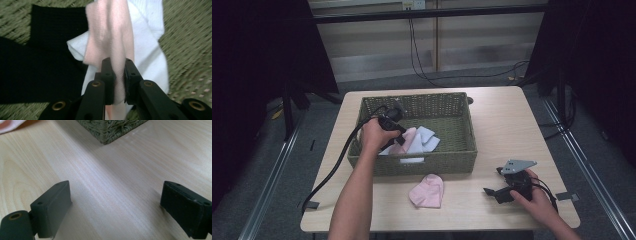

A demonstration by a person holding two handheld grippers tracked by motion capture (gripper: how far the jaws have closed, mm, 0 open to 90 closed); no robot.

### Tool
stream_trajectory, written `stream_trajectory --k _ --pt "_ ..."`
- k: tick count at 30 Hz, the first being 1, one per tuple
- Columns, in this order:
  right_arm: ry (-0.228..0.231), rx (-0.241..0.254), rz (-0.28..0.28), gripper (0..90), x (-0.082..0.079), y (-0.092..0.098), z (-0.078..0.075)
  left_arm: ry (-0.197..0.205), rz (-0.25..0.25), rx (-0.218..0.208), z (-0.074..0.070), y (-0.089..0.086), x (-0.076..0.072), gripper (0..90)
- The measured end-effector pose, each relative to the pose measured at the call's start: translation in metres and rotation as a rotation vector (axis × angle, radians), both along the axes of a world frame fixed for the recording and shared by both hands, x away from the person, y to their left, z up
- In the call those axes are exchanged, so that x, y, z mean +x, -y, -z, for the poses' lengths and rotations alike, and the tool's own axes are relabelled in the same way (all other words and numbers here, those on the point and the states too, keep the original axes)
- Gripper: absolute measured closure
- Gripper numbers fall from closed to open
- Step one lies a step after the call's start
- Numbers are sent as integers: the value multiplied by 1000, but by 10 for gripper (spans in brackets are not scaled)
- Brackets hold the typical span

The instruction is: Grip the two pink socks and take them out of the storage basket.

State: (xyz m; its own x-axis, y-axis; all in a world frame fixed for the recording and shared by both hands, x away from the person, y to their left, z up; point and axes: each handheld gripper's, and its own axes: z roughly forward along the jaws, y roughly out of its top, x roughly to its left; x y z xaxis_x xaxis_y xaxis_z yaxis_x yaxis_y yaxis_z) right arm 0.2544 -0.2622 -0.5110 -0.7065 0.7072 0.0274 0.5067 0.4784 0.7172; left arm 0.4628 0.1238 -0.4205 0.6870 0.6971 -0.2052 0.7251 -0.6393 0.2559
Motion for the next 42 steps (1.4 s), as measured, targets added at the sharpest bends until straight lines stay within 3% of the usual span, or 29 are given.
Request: stream_trajectory --k 7,16,30,42 --pt "1 0 0 90 0 0 0 5 -49 -62 -33 -17 -6 819" --pt "2 0 0 90 0 0 0 0 -11 -118 -73 -22 -16 816" --pt "2 0 -1 89 0 0 0 12 14 -147 -99 -23 -29 812" --pt "2 0 0 89 0 0 0 11 54 -155 -106 -25 -42 810"
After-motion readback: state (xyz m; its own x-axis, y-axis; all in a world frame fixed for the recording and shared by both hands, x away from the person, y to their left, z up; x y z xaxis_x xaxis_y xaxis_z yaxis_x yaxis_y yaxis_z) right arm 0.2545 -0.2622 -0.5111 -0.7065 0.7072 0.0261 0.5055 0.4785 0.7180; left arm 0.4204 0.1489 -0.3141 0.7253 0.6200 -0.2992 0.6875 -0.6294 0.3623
